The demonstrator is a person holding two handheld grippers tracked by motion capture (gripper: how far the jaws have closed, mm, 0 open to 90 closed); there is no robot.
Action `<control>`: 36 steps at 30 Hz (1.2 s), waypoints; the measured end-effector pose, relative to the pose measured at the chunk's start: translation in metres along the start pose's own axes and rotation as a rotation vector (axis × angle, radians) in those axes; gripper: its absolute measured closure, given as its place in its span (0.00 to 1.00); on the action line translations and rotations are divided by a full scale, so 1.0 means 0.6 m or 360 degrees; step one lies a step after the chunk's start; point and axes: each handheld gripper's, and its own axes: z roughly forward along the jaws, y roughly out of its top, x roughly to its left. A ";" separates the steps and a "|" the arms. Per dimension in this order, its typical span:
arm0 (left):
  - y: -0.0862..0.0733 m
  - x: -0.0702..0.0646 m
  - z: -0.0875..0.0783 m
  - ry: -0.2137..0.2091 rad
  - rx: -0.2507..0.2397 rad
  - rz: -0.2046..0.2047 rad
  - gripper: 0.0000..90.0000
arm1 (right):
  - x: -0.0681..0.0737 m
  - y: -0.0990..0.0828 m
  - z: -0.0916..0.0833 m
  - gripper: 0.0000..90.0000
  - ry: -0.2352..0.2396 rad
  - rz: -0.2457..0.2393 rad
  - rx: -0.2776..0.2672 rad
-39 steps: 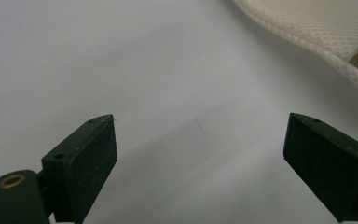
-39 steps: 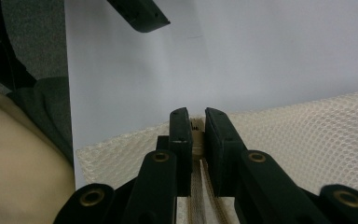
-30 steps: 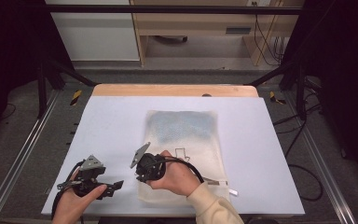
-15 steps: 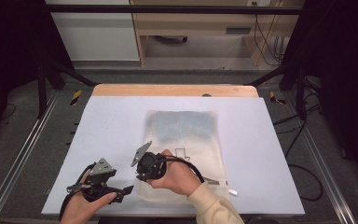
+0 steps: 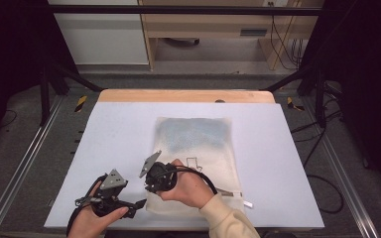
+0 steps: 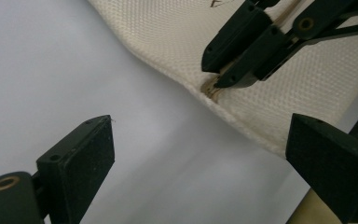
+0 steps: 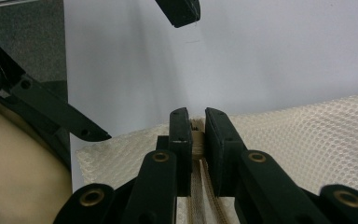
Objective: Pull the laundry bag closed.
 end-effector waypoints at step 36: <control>0.008 -0.007 0.058 -0.0266 -0.0004 -0.0135 0.27 | 0.003 0.003 -0.013 0.91 -0.0033 -0.0014 -0.0020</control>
